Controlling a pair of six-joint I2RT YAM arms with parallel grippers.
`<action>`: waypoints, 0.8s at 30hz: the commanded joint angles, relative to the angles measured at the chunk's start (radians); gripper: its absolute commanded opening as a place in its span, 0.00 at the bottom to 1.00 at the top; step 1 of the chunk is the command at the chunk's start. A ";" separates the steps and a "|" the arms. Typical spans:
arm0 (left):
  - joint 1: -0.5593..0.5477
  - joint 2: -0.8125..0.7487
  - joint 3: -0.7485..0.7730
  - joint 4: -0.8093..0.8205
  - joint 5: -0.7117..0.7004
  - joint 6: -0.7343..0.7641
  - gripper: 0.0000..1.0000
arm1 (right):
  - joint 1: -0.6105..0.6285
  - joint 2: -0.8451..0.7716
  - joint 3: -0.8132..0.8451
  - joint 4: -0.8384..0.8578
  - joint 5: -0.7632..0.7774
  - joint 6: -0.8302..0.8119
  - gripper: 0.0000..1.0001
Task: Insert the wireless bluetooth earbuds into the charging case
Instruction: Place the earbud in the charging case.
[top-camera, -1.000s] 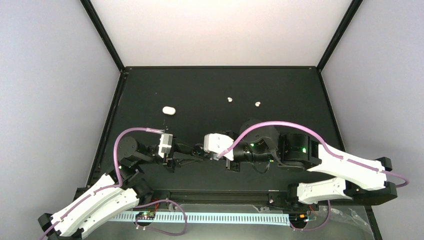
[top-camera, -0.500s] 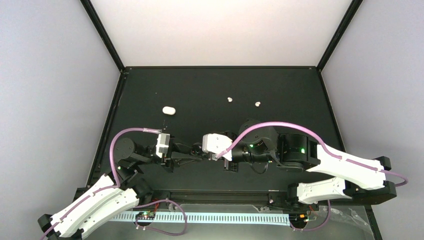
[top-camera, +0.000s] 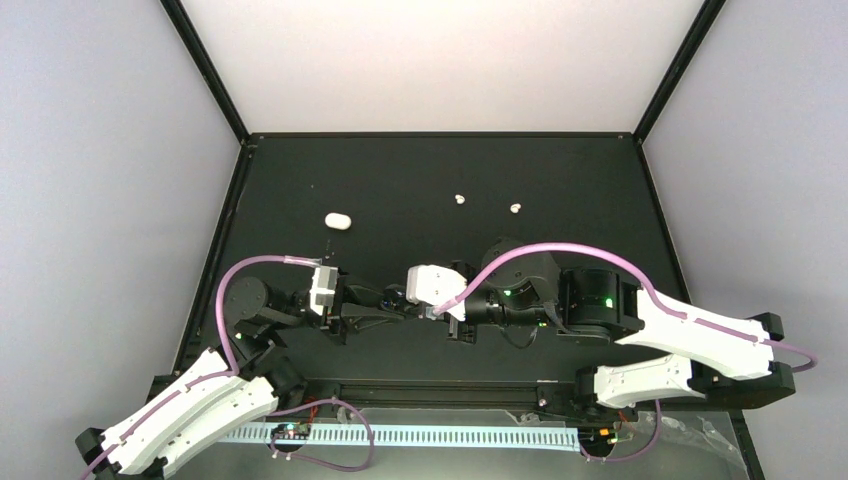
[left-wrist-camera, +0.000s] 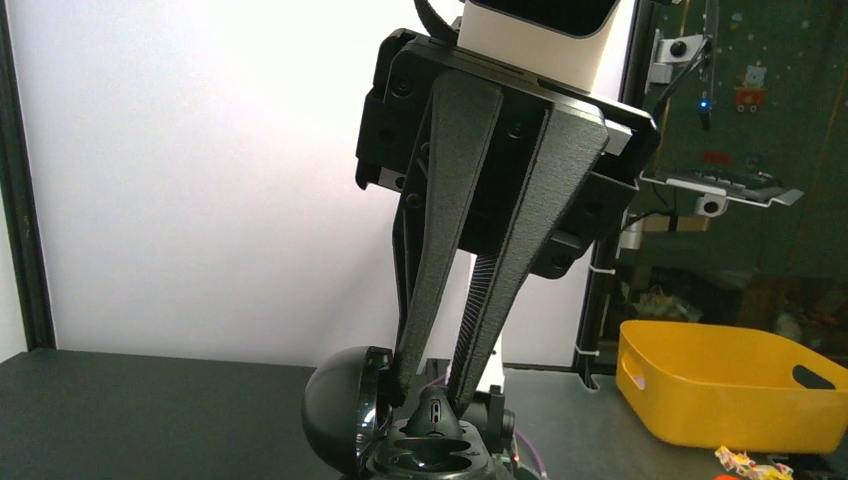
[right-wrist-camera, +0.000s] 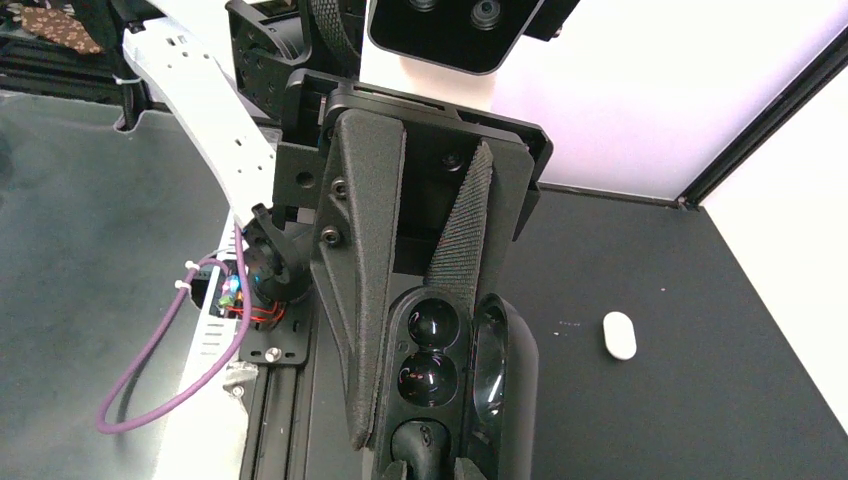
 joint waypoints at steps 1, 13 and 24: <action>-0.004 -0.006 0.008 0.043 -0.019 0.002 0.01 | 0.011 -0.028 0.010 0.029 -0.001 0.020 0.13; -0.004 0.001 -0.001 0.019 -0.039 0.014 0.02 | 0.011 -0.064 0.007 0.037 -0.001 0.036 0.18; -0.004 -0.004 -0.001 0.013 -0.062 0.009 0.02 | -0.001 -0.267 -0.173 0.256 0.214 0.110 0.25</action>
